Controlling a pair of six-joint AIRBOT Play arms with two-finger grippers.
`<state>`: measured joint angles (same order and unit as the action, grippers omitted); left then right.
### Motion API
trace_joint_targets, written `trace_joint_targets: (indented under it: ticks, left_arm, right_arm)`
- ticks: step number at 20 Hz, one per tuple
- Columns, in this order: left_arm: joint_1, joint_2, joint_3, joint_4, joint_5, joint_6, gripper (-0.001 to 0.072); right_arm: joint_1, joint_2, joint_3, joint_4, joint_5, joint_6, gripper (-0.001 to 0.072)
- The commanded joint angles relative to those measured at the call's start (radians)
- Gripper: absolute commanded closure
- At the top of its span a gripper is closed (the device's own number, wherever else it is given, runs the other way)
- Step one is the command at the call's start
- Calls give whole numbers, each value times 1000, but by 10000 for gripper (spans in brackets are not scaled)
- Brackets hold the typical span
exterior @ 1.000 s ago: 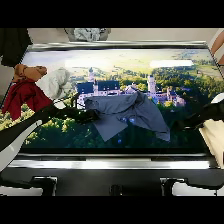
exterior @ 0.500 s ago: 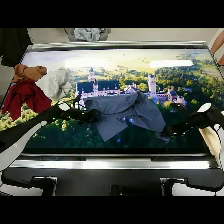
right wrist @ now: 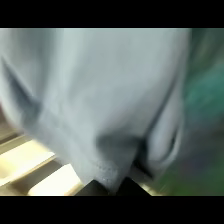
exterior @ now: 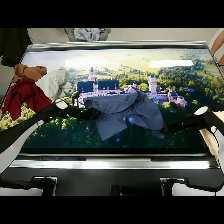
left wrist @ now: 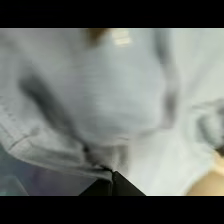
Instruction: Fold the shirts.
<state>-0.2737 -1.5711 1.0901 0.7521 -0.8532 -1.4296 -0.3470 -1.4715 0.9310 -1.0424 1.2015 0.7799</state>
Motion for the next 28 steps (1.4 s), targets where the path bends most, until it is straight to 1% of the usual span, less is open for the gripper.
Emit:
trace_joint_targets:
  ticks: [1,3,5,6,7,8,9,10,11,14,17,19,20,22,25,26,27,28]
  left_arm:
    - [35,137,63,1,-2,119,677]
    - [93,284,175,22,-2,132,678]
    - [188,434,352,29,-1,129,678]
    - [245,494,448,31,-1,129,678]
    - [315,550,552,31,-2,126,678]
    - [381,597,637,43,-2,99,678]
    - [449,644,708,69,-3,60,678]
    - [497,682,747,83,-2,27,678]
    - [529,716,762,82,-3,5,678]
    - [515,779,762,82,-40,5,678]
    - [513,810,762,82,-47,8,678]
    - [513,814,762,114,-50,8,678]
    - [515,806,761,145,-58,8,678]
    - [515,764,754,203,-99,7,677]
    - [498,637,663,189,-161,8,677]
    - [476,587,615,190,-158,9,677]
    - [443,523,561,191,-151,28,676]
    - [409,449,513,191,-140,71,676]
  right_arm:
    - [-3,114,112,171,58,-89,670]
    - [-4,243,275,204,40,-83,670]
    - [-4,383,471,193,-45,-71,669]
    - [-4,459,578,138,-129,-45,669]
    - [-4,530,677,38,-206,17,669]
    - [-4,589,758,-85,-249,109,669]
    - [-4,642,826,-215,-252,219,670]
    - [-4,684,870,-300,-229,301,670]
    - [-4,716,882,-320,-207,324,670]
    - [-4,763,882,-316,-112,323,669]
    - [-3,773,882,-317,-92,316,669]
    - [-4,772,882,-330,-75,316,669]
    - [-4,766,882,-355,-45,315,669]
    - [-4,724,882,-412,58,315,669]
    - [-3,563,875,-400,230,292,670]
    - [-3,491,860,-389,252,282,670]
    - [-3,407,831,-365,244,278,670]
    - [-3,323,803,-338,219,278,670]
